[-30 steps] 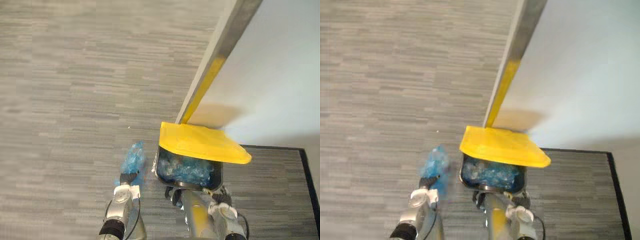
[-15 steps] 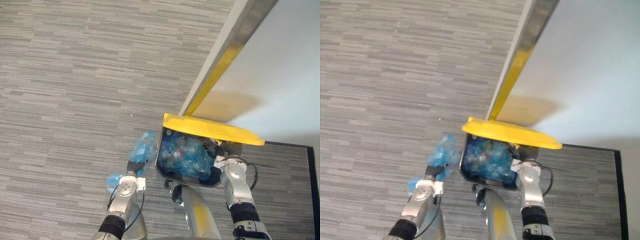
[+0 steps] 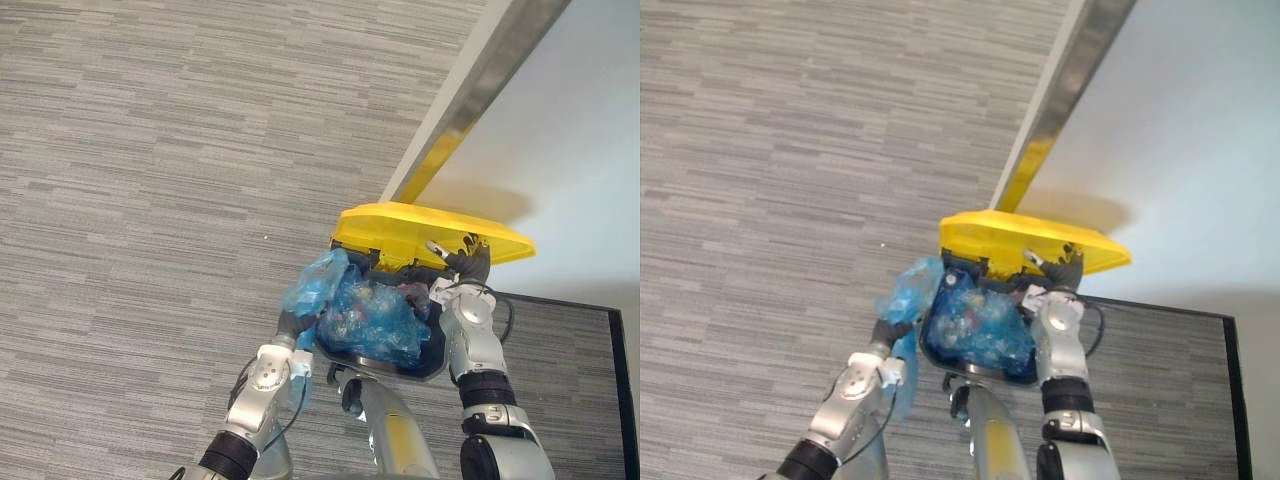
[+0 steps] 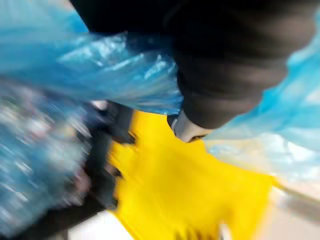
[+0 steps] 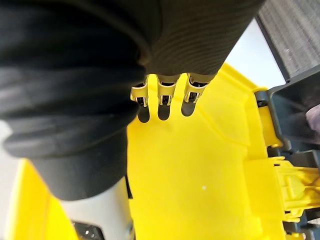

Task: Gather rubbish on tea table into small bin, then transfer packed bag to large trash can.

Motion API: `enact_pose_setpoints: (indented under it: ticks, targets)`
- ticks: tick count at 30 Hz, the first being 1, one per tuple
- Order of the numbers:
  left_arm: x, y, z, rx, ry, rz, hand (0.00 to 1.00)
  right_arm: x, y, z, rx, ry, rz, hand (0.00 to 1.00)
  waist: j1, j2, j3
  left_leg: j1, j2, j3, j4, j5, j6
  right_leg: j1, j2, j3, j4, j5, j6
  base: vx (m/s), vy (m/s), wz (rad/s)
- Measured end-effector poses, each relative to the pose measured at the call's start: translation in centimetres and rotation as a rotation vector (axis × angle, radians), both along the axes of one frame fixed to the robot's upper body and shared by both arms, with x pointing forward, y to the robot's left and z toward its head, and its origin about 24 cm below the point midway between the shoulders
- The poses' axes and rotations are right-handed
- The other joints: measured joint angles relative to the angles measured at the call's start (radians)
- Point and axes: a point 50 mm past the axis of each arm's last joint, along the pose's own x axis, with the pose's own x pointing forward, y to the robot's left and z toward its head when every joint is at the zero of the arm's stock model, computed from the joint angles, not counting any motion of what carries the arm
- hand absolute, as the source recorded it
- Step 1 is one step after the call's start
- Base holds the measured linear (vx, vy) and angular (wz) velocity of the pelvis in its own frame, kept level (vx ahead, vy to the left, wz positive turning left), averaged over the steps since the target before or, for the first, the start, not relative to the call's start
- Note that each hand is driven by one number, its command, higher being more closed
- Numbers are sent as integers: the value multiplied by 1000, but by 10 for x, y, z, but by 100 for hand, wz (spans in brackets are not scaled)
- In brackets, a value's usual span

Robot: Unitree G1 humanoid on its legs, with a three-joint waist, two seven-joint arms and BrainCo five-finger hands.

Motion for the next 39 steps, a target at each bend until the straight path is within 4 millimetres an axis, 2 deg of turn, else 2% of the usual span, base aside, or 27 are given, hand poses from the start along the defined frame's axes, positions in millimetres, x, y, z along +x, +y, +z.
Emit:
enact_pose_setpoints:
  ticks: [1, 3, 4, 14, 18, 22, 25, 29, 31, 35, 39]
  targets:
    - [-2, -12, 12, -38, -40, -62, 100, 4, 1, 6, -1, -19, 4, 0, -1, -3, -2, 1, -1, 0, 2, 0, 0, 2, 3, 4, -8, 8, 4, -72, -21, -4]
    - [-3, -19, 19, -58, -62, -98, 100, 7, 2, 8, 0, -16, 8, 0, -1, -4, -2, 1, 0, -1, 6, 0, 0, 9, 7, 6, -20, 17, 0, -43, -14, -6]
    - [-6, -32, 31, -95, -101, -171, 100, 10, 0, 9, -1, -6, 9, 0, -2, -5, -3, 5, 1, 0, 9, 0, 0, 19, 11, 9, -37, 24, 2, -34, -6, -8]
    - [-12, -72, 84, -195, -297, -359, 100, 27, 2, 14, 45, 30, 33, 0, -8, -16, -2, 24, -2, 44, 24, -4, -6, 34, 18, 49, -58, 55, 8, -22, 5, -10]
    - [-10, -88, 102, -215, -357, -379, 100, 36, 7, 21, 51, 35, 49, 0, -26, -19, 0, 30, -2, 50, 12, -2, -4, 31, 18, 52, -59, 56, 6, -2, -26, -2]
    - [5, -97, 93, -119, -340, -355, 100, 42, 10, 29, 52, 25, 60, 0, -29, -24, 2, 37, -1, 70, -12, 6, -10, 28, 27, 66, -82, 67, -5, 10, -30, -14]
    - [20, -95, 68, 21, -273, -313, 100, 47, 15, 42, 47, -6, 76, 0, -37, -30, 4, 19, -3, 99, -7, 5, -11, 1, 35, 92, -97, 82, -3, 15, -7, -30]
    - [37, -84, 43, 167, -180, -245, 100, 55, 24, 62, 31, -57, 105, 0, -54, -63, 24, -2, -1, 133, 7, -2, -21, -27, 49, 123, -116, 108, -1, 42, 10, -25]
    - [41, -83, 41, 202, -179, -240, 100, 55, 26, 64, 24, -64, 109, 0, -65, -66, 26, -14, 2, 132, 8, -2, -22, -34, 50, 122, -117, 108, -1, 50, 3, 1]
    - [63, -81, 50, 293, -212, -202, 100, 54, 31, 77, 1, -116, 123, 0, -84, -68, 33, -48, 5, 132, 22, -3, -25, -60, 50, 121, -120, 110, -3, 58, 8, 1]
    - [80, -74, 54, 364, -211, -131, 100, 50, 32, 96, -34, -193, 130, 0, -93, -69, 77, -70, 13, 130, 39, -13, -41, -72, 53, 117, -120, 112, -3, 66, 13, -2]
